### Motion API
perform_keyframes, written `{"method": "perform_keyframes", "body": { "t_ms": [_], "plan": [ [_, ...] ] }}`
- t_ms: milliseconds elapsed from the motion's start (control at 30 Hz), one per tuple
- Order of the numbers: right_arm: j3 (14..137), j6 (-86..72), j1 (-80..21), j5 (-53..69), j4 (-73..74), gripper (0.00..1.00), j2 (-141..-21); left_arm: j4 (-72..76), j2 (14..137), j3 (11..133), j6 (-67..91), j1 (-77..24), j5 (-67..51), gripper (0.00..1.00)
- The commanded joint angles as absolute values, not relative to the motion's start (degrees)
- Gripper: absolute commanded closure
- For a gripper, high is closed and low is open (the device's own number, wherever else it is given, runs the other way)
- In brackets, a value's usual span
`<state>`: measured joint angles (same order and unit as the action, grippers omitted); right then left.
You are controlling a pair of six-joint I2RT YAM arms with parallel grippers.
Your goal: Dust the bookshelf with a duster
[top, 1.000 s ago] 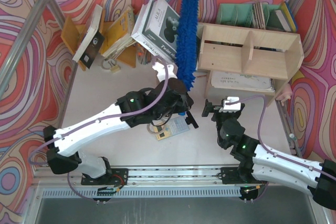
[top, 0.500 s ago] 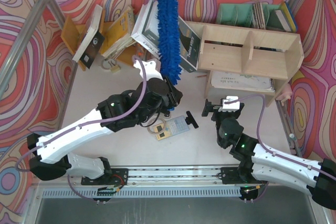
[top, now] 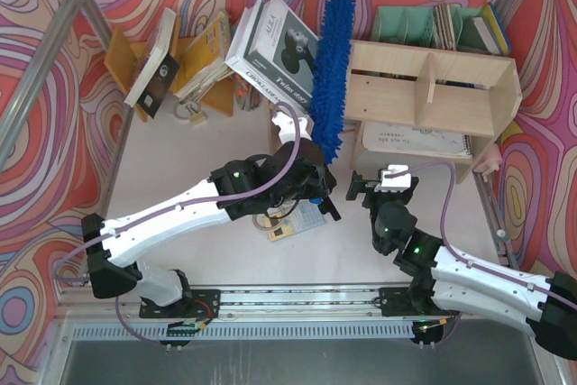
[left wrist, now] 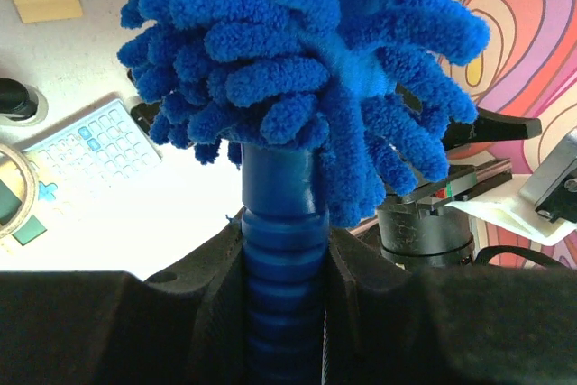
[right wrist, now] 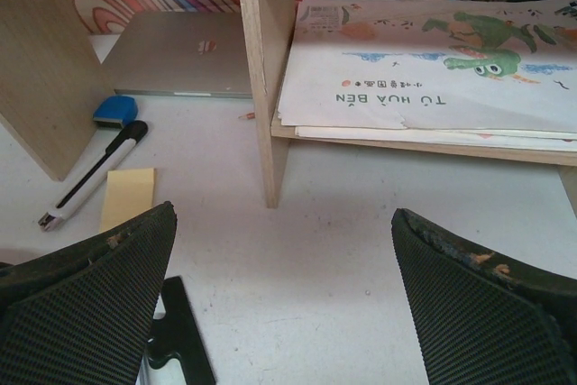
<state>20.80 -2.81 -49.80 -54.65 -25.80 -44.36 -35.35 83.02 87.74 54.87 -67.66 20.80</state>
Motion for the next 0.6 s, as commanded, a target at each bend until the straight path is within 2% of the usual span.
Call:
{"method": "perform_keyframes", "body": {
  "t_ms": [0,300,567],
  "plan": [
    [22.76,-3.65,-49.29,-56.18,-25.28,0.1,-44.58,-33.25,81.88,86.89,54.87,-66.58,20.89,1.0],
    [22.83,-4.01,-49.21,-56.23,-25.05,0.1,-44.67,-30.91,74.27,82.92,53.7,-66.36,28.93,1.0],
    [22.89,-4.13,-49.08,-56.29,-24.71,0.09,-44.65,-30.37,75.99,82.57,54.41,-66.2,25.94,1.0]
  ]
}}
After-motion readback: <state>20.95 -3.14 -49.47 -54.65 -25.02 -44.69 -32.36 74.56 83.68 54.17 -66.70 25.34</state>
